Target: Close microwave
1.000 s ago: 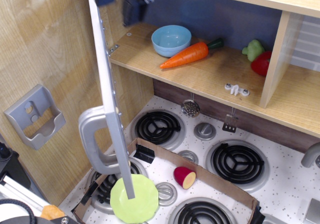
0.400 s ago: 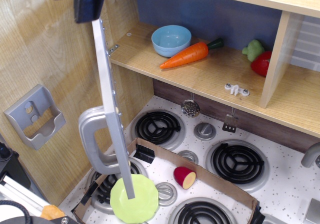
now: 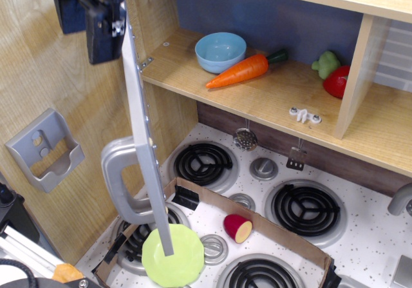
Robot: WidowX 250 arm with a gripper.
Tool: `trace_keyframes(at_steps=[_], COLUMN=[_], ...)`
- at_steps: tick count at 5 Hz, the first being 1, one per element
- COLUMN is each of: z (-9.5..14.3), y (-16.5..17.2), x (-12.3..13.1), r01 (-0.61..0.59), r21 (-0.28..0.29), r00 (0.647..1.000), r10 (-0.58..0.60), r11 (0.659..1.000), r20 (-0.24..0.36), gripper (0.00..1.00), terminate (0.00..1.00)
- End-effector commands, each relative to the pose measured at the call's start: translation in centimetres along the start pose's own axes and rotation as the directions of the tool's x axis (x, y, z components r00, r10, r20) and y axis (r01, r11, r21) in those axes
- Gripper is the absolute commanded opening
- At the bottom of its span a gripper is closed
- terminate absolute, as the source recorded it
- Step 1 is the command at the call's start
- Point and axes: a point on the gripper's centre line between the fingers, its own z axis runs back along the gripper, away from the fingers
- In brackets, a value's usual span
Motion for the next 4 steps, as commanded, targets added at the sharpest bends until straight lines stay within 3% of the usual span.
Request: trace_keyframes(at_steps=[1,3,4], z=[-1.3,-1.7,-1.6], y=[0.2,-0.8,-1.4], x=[1.8,5.2,6.8], r01=[-0.01,-0.031,-0.05], r21=[-0.004,-0.008,-0.018], r00=[0.99,0.946,0.921], r10=[0.011,0.032,0.053], r11=[1.0,0.999,0.999], r20=[0.138,0.322,0.386], gripper=[1.0,1.0,1.0], terminate=[0.0,0.0,0.0])
